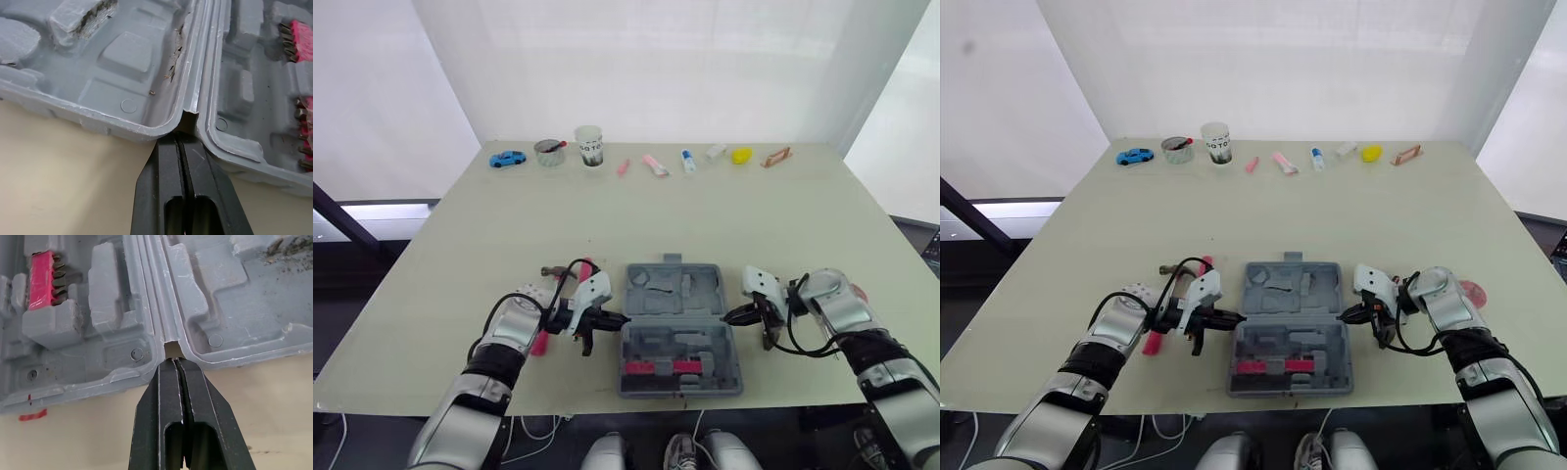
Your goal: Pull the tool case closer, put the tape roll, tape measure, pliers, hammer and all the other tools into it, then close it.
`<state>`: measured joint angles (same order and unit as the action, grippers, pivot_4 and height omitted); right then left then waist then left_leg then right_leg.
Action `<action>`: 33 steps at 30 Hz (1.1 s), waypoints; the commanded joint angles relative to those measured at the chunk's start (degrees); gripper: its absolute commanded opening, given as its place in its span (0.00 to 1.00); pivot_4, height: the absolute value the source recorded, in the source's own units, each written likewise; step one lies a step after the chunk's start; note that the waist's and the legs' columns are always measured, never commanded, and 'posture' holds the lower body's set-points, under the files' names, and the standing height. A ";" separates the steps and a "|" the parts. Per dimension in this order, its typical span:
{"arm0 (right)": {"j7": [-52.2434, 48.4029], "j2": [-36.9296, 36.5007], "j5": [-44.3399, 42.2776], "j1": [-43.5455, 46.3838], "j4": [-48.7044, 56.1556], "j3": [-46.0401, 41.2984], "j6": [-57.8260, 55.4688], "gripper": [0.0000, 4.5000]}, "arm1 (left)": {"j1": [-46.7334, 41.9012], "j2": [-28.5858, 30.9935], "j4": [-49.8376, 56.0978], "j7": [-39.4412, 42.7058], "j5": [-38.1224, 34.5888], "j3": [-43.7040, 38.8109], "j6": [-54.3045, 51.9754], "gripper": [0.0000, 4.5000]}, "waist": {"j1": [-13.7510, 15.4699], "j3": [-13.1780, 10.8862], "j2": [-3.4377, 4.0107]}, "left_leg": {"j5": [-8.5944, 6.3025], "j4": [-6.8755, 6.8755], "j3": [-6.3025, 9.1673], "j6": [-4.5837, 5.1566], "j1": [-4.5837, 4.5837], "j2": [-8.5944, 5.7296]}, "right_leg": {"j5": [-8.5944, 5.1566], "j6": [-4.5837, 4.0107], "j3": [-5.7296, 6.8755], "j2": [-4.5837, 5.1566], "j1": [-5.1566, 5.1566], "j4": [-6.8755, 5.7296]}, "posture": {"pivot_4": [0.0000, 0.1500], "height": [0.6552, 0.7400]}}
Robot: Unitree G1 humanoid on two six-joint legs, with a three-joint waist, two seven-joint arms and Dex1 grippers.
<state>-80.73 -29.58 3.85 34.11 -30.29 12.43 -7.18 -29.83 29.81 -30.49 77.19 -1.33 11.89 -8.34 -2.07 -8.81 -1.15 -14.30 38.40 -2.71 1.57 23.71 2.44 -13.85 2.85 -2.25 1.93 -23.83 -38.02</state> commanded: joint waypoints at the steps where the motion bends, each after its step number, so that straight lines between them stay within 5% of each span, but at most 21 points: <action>1: -0.86 0.13 -3.49 -1.83 6.31 0.23 -1.90 0.00 | 1.35 -0.80 5.10 2.40 -1.40 2.52 -1.32 0.01 | 0.06 0.00 0.00 | 0.00 0.00 0.01 0.00 0.00 0.00 | 0.00 0.00 0.00 0.00 0.00 0.00 | 1.00 1.00; 33: 0.56 -3.76 -9.12 -12.05 22.87 1.42 -11.97 0.00 | 6.53 1.10 13.31 4.38 -1.87 4.86 -5.49 0.01 | 1.16 0.00 0.00 | 0.00 0.06 0.01 0.00 -0.01 0.34 | 0.02 0.04 0.06 0.06 0.02 0.03 | 1.00 1.00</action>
<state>-79.46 -34.54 -2.11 22.06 -11.16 12.86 -19.63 -24.29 31.94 -20.08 79.50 -1.85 13.92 -13.62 -0.91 -8.81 -1.15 -14.30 38.46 -2.70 1.57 23.70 2.77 -13.83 2.90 -2.19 1.99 -23.81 -37.98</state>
